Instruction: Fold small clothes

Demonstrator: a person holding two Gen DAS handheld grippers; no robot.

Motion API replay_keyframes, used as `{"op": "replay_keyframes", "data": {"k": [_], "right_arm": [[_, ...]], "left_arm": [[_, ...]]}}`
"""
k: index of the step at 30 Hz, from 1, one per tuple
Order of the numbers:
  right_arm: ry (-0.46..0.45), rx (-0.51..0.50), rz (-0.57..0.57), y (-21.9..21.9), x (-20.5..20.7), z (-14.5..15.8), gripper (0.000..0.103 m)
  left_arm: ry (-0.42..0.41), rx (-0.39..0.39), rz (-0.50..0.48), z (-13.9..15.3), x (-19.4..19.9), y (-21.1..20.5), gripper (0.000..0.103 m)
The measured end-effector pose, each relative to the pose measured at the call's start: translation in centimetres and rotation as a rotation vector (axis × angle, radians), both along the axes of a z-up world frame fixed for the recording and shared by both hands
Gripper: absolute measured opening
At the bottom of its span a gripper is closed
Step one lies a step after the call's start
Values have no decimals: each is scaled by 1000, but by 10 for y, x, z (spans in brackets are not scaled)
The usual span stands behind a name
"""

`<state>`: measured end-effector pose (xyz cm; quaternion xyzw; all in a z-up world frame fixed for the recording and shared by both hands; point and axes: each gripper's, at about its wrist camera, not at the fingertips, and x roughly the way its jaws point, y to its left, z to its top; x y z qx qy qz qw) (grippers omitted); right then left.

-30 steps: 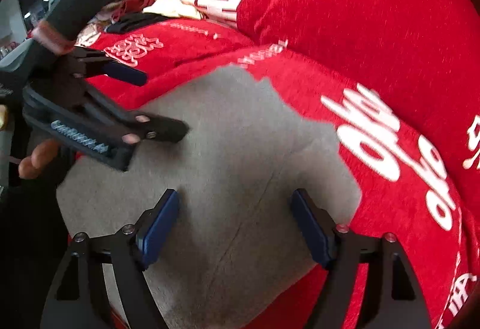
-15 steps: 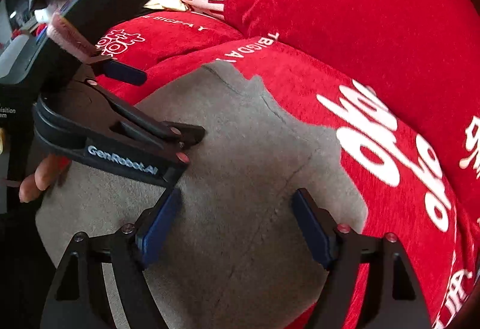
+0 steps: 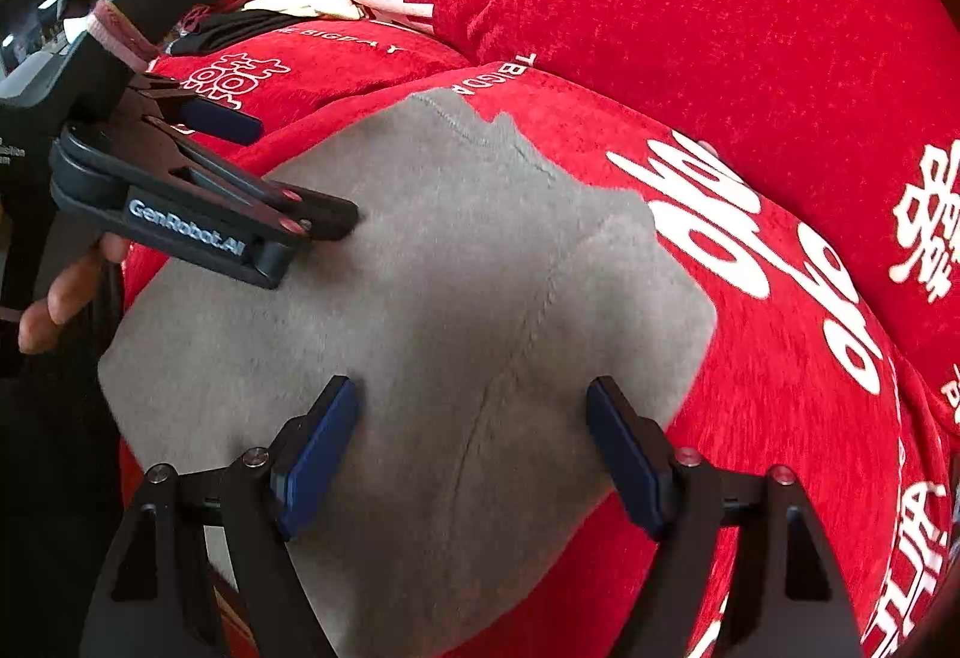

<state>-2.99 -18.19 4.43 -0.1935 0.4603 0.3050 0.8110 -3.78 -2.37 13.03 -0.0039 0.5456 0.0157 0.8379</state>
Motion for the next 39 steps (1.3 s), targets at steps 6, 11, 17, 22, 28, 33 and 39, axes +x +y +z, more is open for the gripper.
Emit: {"op": "replay_keyframes", "data": {"k": [6, 11, 17, 22, 28, 33, 39], "right_arm": [[41, -22, -58, -12, -15, 5, 81], [30, 0, -58, -11, -35, 30, 81], [22, -46, -93, -2, -43, 37, 81], [42, -39, -136, -6, -41, 35, 81], [44, -36, -163, -9, -40, 37, 81], [47, -39, -172, -9, -39, 36, 81], [56, -44, -176, -7, -39, 35, 81]], "left_arm": [[10, -5, -11, 7, -29, -3, 103], [2, -26, 6, 23, -46, -5, 103], [14, -40, 55, 30, -53, -5, 103], [47, -15, 52, 27, -57, -8, 103], [77, -60, 49, 25, -61, -10, 103], [77, -72, 80, 25, -63, -7, 103], [42, 26, 142, 25, -72, -7, 103]]}}
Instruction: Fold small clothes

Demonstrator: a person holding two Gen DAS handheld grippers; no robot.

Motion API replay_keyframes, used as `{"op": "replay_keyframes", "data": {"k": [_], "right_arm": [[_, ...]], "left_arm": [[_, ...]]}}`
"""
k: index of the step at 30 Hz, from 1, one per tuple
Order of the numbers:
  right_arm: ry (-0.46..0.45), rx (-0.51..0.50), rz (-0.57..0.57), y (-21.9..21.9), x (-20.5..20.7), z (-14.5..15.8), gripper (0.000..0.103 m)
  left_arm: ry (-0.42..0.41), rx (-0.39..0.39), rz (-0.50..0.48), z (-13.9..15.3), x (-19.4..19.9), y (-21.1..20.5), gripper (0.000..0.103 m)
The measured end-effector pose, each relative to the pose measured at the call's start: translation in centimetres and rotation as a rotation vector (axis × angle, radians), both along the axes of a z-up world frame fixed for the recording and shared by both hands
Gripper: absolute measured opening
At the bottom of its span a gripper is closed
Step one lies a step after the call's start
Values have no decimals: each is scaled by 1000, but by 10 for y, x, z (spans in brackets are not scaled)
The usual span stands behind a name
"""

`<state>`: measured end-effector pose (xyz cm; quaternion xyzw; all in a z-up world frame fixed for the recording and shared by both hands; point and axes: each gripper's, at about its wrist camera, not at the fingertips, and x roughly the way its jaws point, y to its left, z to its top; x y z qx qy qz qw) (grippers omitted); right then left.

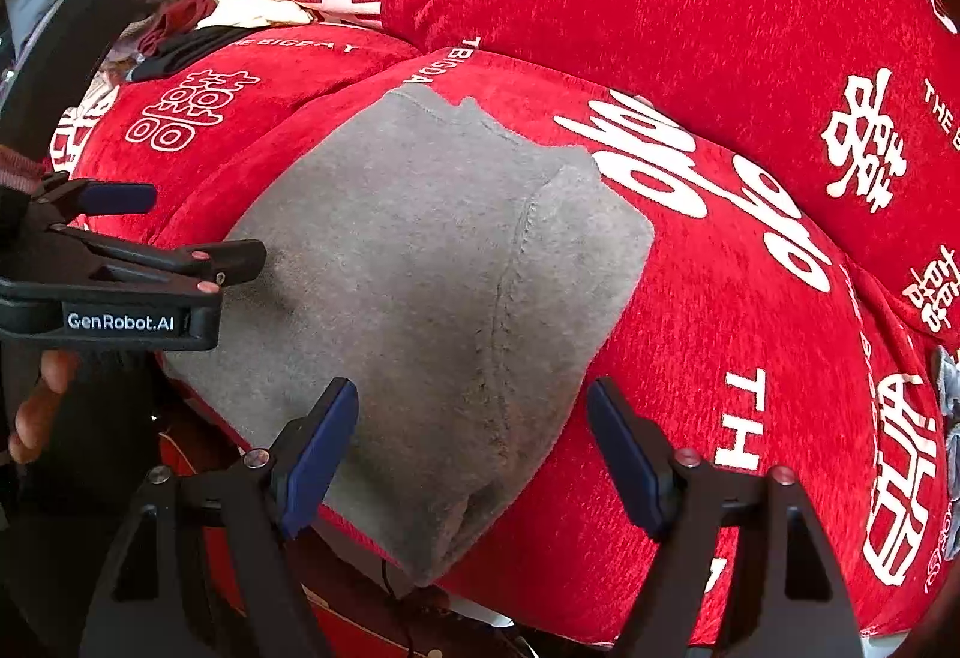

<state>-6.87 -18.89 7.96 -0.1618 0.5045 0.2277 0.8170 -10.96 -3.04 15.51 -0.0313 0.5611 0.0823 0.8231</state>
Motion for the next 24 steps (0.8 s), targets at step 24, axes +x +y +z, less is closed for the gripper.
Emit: {"op": "replay_keyframes", "data": {"k": [24], "right_arm": [[25, -28, 0, 6, 2, -7, 81]], "left_arm": [[35, -30, -18, -12, 6, 2, 103]]}}
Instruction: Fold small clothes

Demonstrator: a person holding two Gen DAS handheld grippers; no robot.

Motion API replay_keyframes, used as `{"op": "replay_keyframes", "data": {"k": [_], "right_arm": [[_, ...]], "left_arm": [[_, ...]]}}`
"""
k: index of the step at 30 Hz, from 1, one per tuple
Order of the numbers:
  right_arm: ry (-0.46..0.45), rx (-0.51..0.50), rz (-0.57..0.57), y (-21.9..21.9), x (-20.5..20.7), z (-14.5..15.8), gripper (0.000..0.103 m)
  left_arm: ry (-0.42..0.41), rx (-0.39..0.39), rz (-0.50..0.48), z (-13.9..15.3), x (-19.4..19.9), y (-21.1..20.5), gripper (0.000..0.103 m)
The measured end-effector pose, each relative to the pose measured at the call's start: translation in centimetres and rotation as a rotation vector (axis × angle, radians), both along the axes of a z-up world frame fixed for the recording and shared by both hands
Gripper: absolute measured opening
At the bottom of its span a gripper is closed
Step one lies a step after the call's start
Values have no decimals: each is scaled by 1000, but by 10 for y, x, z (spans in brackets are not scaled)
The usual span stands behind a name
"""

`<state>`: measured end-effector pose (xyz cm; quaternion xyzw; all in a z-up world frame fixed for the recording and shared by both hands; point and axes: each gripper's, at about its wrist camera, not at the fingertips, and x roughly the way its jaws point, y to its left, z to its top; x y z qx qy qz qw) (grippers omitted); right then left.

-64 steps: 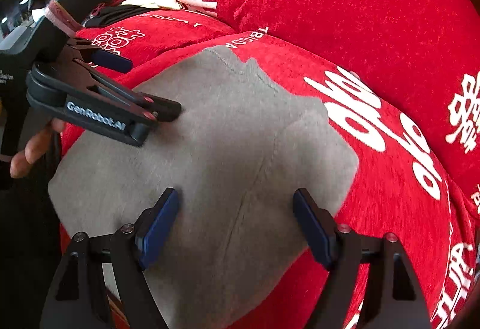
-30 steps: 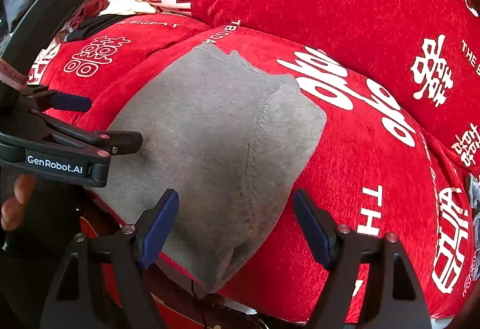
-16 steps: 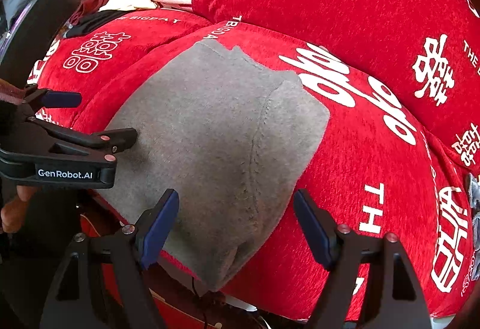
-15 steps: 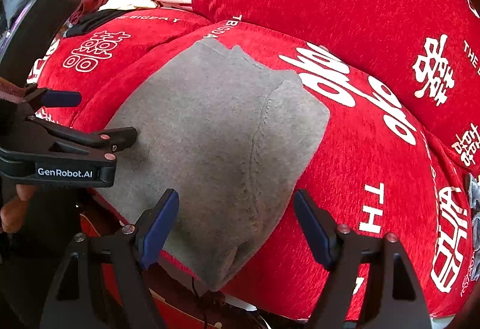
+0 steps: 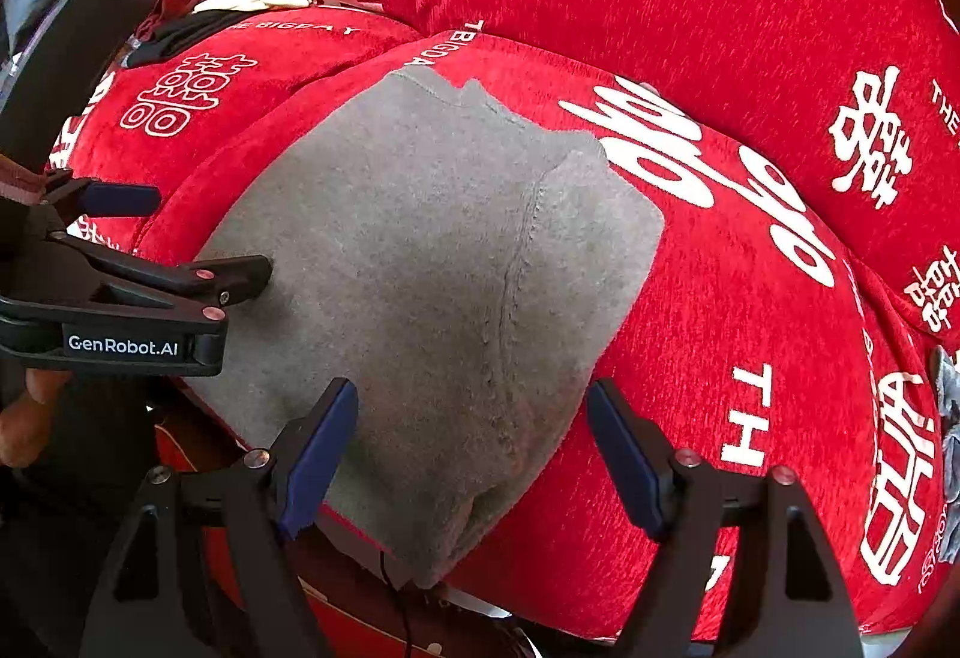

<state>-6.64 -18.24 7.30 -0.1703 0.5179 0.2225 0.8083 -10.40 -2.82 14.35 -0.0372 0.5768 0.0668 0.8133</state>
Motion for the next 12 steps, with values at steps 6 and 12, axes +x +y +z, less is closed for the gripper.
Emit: {"op": "replay_keyframes", "data": {"k": [6, 12], "right_arm": [[4, 5, -1, -2, 3, -1, 81], [7, 19, -6, -10, 5, -4, 81]], "left_arm": [[11, -23, 4, -2, 2, 2, 103], [12, -2, 3, -2, 2, 1, 103]]}}
